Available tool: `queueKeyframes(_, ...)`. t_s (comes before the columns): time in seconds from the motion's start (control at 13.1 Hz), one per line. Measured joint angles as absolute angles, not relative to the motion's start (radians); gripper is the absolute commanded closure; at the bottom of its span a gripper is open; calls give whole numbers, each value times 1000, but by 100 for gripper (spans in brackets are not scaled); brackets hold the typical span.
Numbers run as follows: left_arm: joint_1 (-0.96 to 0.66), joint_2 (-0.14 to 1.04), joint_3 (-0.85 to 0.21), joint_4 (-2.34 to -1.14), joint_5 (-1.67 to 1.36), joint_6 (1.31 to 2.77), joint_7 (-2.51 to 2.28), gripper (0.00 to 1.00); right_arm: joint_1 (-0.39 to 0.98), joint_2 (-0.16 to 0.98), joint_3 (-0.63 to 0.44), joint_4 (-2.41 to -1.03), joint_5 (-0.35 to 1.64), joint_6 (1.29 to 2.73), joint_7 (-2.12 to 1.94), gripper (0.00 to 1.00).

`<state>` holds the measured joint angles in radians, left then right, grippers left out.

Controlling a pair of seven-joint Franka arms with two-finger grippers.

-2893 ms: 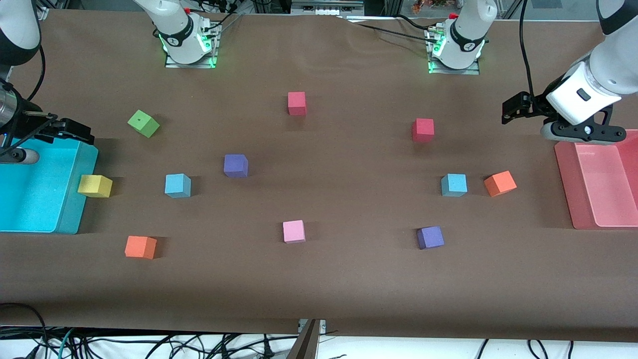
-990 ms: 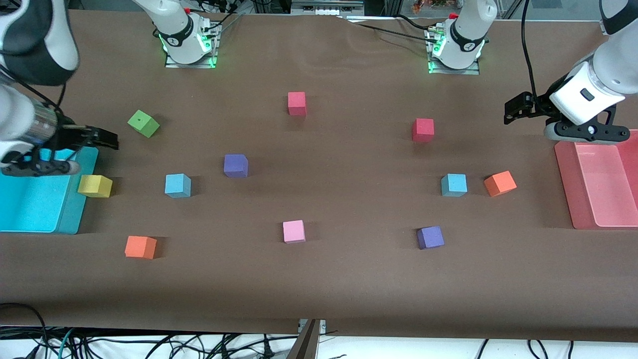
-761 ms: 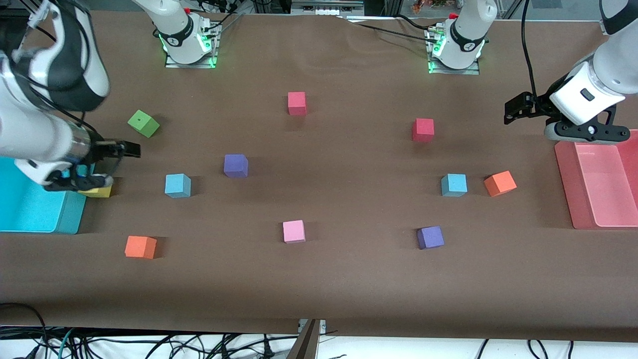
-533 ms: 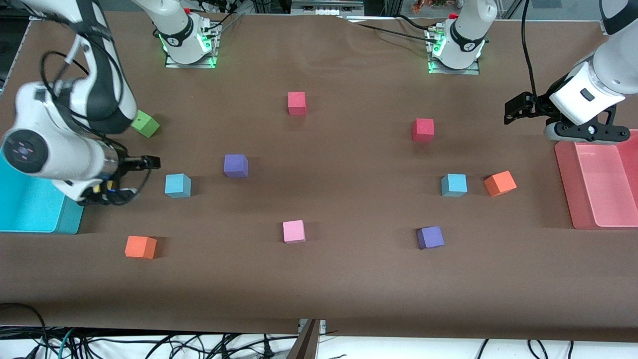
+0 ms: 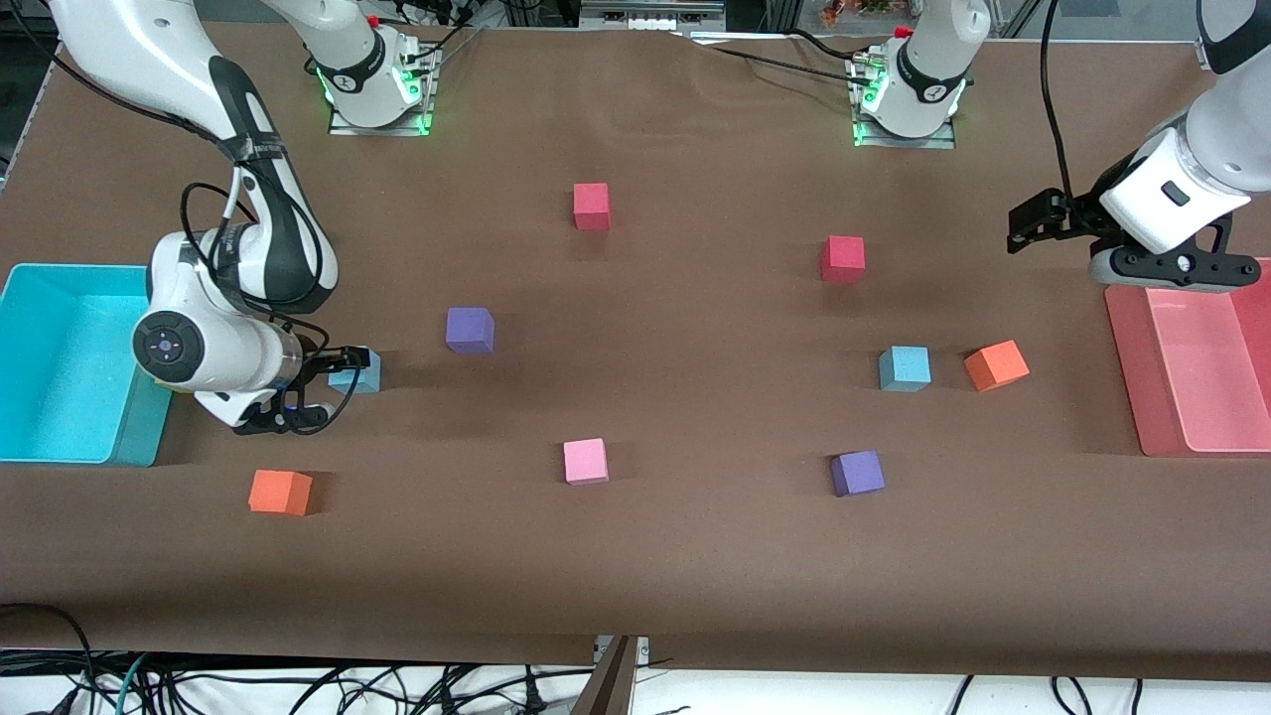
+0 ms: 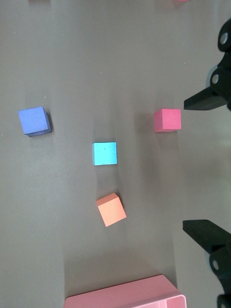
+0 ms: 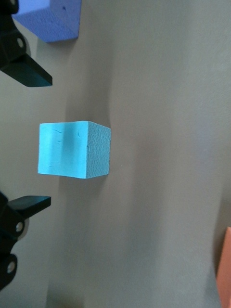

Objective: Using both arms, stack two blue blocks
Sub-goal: 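Reach the right gripper down to the light-blue cube beside the yellow cube, then close the right gripper on the light-blue cube and lift it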

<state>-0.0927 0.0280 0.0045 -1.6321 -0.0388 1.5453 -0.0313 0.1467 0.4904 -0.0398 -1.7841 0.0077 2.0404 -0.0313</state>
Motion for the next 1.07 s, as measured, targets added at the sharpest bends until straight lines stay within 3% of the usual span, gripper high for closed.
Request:
queueKeyframes(0.84, -93, 27, -20, -1638, 1, 1546, -31, 0, 146, 572, -41, -1798, 8, 2086, -31, 0)
queueKeyframes(0.91, -93, 26, -21, -1638, 1, 1546, -31, 0, 145, 577, -41, -1798, 8, 2086, -31, 4)
queueKeyframes(0.99, -93, 25, -21, -1638, 1, 1546, -31, 0, 145, 582, -42, -1798, 8, 2086, -31, 22)
queueKeyframes(1.07, -93, 23, -21, -1638, 1, 1546, -31, 0, 144, 585, -42, -1798, 8, 2086, -31, 58)
